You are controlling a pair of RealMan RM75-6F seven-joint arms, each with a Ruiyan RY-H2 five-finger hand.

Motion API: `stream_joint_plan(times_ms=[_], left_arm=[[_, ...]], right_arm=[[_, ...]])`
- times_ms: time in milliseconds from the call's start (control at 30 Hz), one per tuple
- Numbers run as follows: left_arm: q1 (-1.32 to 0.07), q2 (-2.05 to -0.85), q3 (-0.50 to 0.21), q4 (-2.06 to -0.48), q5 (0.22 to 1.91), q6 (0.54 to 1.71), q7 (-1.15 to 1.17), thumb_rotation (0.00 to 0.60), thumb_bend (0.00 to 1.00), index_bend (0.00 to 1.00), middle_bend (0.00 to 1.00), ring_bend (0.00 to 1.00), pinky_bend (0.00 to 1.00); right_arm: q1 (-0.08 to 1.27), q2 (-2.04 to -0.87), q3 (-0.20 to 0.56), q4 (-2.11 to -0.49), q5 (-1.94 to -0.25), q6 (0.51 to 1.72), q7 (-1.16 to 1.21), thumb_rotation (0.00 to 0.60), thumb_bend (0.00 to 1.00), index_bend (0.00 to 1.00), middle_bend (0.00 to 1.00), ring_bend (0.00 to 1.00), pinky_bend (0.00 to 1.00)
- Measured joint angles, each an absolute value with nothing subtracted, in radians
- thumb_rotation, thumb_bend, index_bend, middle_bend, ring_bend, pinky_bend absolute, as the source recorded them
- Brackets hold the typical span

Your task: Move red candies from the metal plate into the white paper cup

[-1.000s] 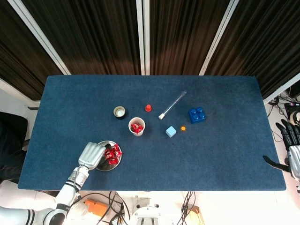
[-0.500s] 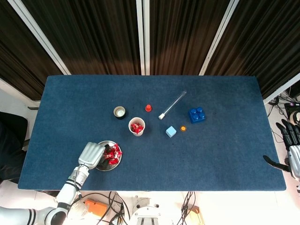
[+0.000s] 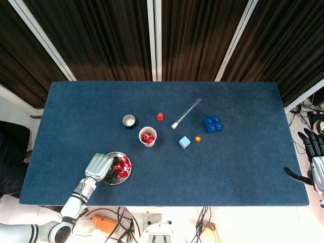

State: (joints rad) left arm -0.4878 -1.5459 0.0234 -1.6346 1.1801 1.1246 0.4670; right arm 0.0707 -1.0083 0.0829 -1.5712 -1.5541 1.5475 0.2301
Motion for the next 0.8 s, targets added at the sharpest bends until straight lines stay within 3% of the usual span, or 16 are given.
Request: stream_joint_plan(times_ms=[167, 433, 600, 800], left_arm=[[-0.483, -1.501, -0.002, -1.696, 1.214, 1.155, 0.431, 0.600, 0.35, 0.57, 0.92, 0.83, 0.83], [-0.564, -1.433, -0.156, -1.797, 1.215, 1.138, 0.408, 0.600, 0.35, 0.57, 0.92, 0.83, 0.83], [-0.670, -1.432, -0.245, -1.799, 1.106, 1.055, 0.450, 0.600, 0.35, 0.57, 0.92, 0.83, 0.83], [-0.801, -1.470, -0.303, -1.746, 0.913, 0.974, 0.549, 0.600, 0.35, 0.57, 0.92, 0.83, 0.83]], right_arm=[[0.072, -1.008, 0.084, -1.573, -1.557, 1.549, 0.227, 0.600, 0.28, 0.00, 0.03, 0.00, 0.00], [0.068, -1.006, 0.082, -1.581, -1.562, 1.559, 0.221, 0.600, 0.28, 0.00, 0.03, 0.00, 0.00], [0.059, -1.005, 0.079, -1.580, -1.557, 1.565, 0.223, 0.600, 0.28, 0.00, 0.03, 0.00, 0.00], [0.050, -1.004, 0.078, -1.575, -1.549, 1.571, 0.230, 0.600, 0.28, 0.00, 0.03, 0.00, 0.00]])
